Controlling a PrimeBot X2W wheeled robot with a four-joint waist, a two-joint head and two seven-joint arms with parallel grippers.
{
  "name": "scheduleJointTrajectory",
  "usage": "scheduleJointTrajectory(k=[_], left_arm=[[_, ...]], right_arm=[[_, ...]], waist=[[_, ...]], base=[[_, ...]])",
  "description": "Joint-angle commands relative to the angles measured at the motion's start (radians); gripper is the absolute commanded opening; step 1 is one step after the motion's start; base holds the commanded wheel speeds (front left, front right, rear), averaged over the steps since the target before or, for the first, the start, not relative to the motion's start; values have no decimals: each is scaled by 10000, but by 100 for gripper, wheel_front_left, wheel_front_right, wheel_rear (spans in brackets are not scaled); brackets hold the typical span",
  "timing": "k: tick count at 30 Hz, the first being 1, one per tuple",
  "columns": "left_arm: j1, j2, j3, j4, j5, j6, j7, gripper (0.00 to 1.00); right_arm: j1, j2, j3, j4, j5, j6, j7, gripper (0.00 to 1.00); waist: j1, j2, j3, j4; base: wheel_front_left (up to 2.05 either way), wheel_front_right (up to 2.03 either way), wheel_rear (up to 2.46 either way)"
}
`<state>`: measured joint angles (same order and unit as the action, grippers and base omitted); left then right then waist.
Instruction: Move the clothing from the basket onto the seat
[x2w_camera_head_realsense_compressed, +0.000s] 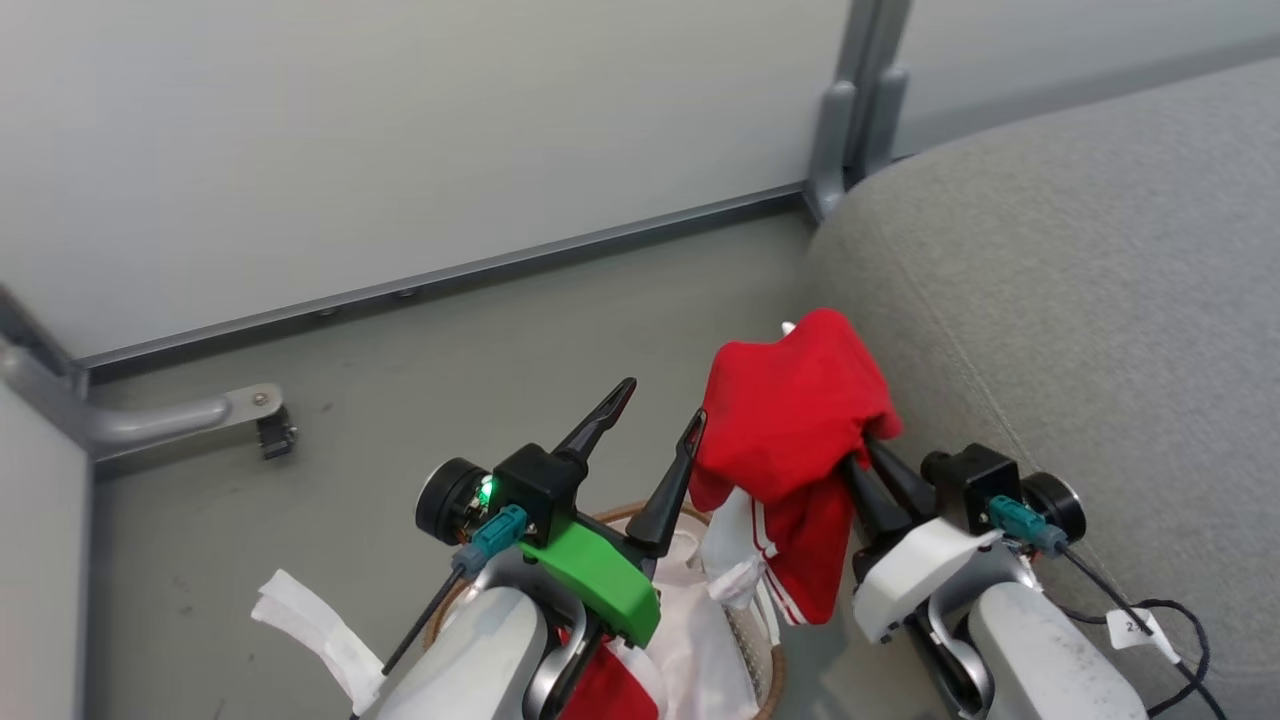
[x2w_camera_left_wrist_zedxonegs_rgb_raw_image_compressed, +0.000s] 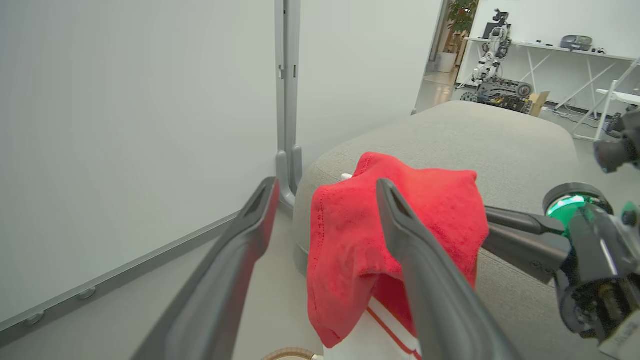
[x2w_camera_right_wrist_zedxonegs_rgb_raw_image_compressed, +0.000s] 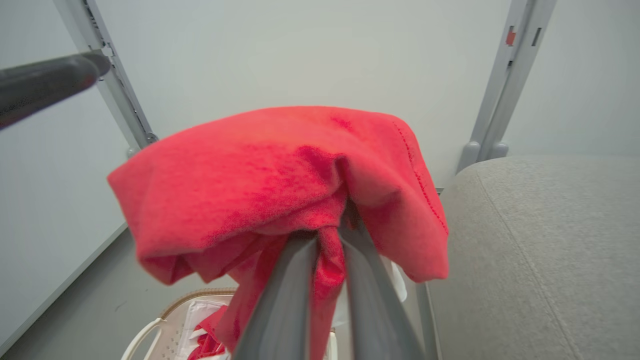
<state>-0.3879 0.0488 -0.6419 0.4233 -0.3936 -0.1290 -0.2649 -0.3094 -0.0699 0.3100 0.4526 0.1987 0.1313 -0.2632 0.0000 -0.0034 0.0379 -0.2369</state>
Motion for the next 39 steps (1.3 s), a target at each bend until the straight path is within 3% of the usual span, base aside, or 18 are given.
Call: scheduleJointTrajectory(k=[1, 7, 16, 29, 34, 36, 37, 38, 39], left_arm=[[-49, 49, 53, -30, 120, -28, 8, 100], [-314, 225, -160, 84, 257, -28, 8, 100], [-1184, 827, -650, -31, 285, -28, 8, 100], [-2057, 1345, -666, -515, 538, -28, 8, 100], [-2012, 1298, -420, -575, 637, -28, 9, 100], [-1908, 1256, -240, -585, 648, -28, 9, 100], [-1813, 1225, -114, -598, 610, -28, 9, 100], [-1752, 1204, -13, -619, 593, -28, 9, 100], [-1700, 1157, 98, -652, 560, -28, 9, 100]], right_arm=[[-237, -71, -186, -15, -36, -8, -21, 0], [-1002, -585, -1029, 323, -204, -10, -21, 0], [-3578, -1473, -2971, 1653, 110, -10, -21, 0], [-7373, -3047, -5477, 3693, -1690, -10, -21, 0], [-7655, -3366, -6688, 4338, -2882, -10, -20, 0], [-7436, -3220, -7464, 4610, -3345, -10, -20, 0], [-7291, -3086, -7862, 4794, -3586, -10, -17, 4], [-7227, -3085, -8222, 4910, -3721, -10, -13, 24], [-7144, -3037, -8589, 4975, -3914, -10, -13, 100]], waist=[[0, 34, 1039, -2210], [0, 34, 1944, -2310], [0, 34, 4071, -1203], [0, 34, 6307, 176], [0, 34, 6547, 490], [0, 34, 6536, 539], [0, 34, 6495, 554], [0, 34, 6453, 571], [0, 34, 6393, 590]], base=[[0, 0, 0], [0, 0, 0], [0, 0, 0], [0, 0, 0], [0, 0, 0], [0, 0, 0], [0, 0, 0], [0, 0, 0], [0, 0, 0]])
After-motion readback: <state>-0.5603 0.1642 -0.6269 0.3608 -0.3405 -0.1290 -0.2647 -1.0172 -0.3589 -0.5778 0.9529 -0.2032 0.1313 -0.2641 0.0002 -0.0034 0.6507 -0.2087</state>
